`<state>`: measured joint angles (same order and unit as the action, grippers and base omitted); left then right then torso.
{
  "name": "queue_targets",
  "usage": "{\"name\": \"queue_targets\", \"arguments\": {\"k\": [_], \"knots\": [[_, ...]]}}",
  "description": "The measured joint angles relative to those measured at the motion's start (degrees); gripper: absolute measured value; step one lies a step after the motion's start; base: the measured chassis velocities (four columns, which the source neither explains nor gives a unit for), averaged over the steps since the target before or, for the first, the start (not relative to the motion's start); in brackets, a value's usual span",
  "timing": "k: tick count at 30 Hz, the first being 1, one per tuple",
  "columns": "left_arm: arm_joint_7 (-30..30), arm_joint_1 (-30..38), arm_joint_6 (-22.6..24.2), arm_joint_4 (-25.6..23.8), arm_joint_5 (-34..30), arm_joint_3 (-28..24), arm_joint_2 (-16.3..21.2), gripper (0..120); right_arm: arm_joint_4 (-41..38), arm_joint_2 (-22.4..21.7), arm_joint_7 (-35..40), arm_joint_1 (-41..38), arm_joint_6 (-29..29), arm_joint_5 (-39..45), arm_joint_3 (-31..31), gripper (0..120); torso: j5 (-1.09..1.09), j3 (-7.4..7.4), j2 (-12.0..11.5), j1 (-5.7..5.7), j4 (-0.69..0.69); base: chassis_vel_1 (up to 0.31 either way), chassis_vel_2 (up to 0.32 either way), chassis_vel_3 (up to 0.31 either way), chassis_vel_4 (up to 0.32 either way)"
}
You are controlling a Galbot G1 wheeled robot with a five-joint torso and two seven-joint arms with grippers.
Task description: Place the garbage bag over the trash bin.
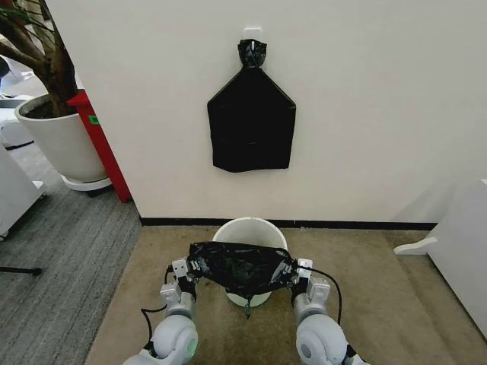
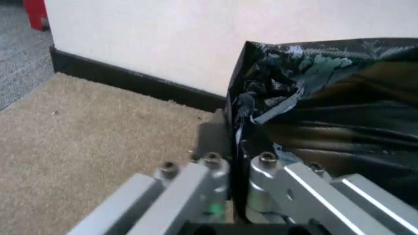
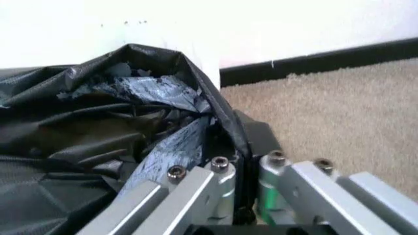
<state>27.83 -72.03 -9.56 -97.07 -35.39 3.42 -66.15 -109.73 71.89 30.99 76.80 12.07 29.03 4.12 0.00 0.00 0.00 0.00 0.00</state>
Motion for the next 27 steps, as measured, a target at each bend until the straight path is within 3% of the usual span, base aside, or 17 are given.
{"name": "queue_targets", "arguments": {"k": [5,16,27], "knots": [[-1.2,-0.4,-1.2,-1.6,1.1,0.1,0.5,23,-0.8,-0.5,-1.0,0.7,-1.1,-1.6,0.4,16,0.0,0.0,0.0,0.0,-0.01,0.0,0.0,0.0,0.0],[-0.6,-6.1,0.4,-12.3,3.7,1.9,3.8,65,-8.7,-2.1,0.2,3.5,2.3,-1.9,2.0,59,0.01,0.0,0.0,0.0,0.0,0.0,0.0,0.0,0.0],[0.7,-11.3,1.0,-19.6,5.5,2.3,2.9,99,-15.5,-2.7,0.2,5.7,3.1,-1.9,3.2,95,0.01,-0.01,0.0,0.0,0.0,0.0,0.0,0.0,0.0]]}}
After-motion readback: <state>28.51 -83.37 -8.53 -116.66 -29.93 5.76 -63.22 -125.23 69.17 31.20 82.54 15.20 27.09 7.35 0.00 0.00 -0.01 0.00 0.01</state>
